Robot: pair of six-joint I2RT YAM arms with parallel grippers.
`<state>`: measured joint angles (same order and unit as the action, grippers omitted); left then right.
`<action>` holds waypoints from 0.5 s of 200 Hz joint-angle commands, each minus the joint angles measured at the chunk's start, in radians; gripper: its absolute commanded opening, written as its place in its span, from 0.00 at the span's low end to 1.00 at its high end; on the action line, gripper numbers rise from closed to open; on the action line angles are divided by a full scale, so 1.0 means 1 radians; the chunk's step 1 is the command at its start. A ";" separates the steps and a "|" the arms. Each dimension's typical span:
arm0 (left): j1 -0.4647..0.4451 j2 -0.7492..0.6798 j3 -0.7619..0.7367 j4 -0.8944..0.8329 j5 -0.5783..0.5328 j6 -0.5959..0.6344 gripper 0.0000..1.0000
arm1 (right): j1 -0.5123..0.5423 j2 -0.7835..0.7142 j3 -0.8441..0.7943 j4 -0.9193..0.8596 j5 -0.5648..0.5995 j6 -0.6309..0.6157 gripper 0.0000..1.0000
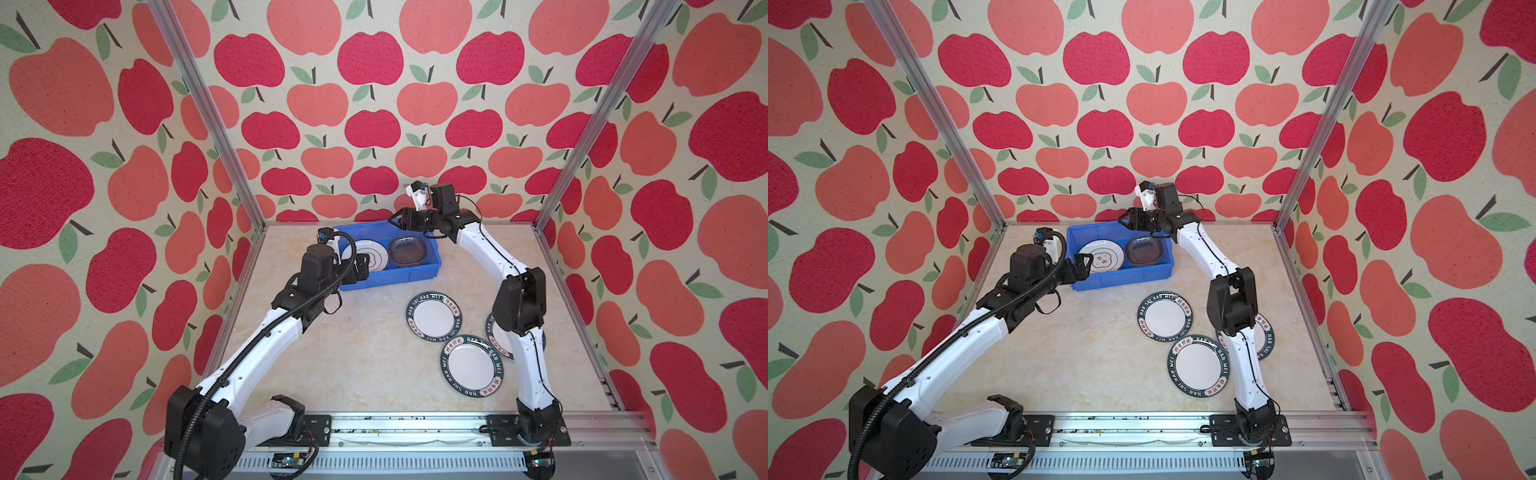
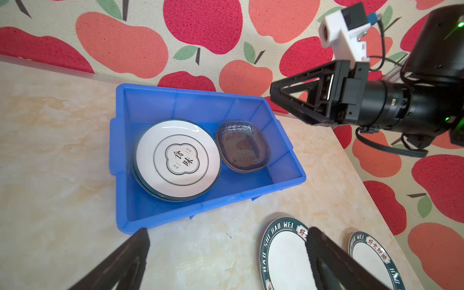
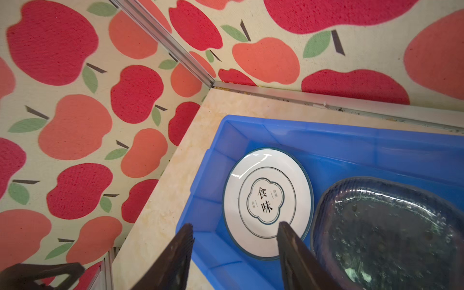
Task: Place the plates into the plastic bin on the countertop
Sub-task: 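Raise both grippers out of the bin and draw them back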
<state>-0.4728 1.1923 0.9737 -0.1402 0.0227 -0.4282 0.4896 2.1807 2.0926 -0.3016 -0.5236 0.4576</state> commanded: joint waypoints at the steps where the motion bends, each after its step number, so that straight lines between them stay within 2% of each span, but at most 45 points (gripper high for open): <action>1: -0.093 0.021 0.021 -0.085 -0.083 -0.011 0.99 | -0.041 -0.116 -0.208 0.123 -0.022 0.046 0.57; 34: -0.201 0.092 0.021 -0.098 -0.013 0.034 0.99 | -0.045 -0.340 -0.505 0.137 0.063 0.002 0.57; 61: -0.231 0.147 -0.003 -0.044 0.055 0.036 1.00 | -0.046 -0.458 -0.681 0.114 0.128 -0.022 0.57; 100: -0.226 0.284 0.000 0.029 0.183 0.020 0.78 | -0.060 -0.533 -0.853 0.069 0.197 -0.020 0.51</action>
<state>-0.7040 1.4025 0.9714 -0.1528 0.1097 -0.4103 0.4377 1.7039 1.3201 -0.1997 -0.4011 0.4538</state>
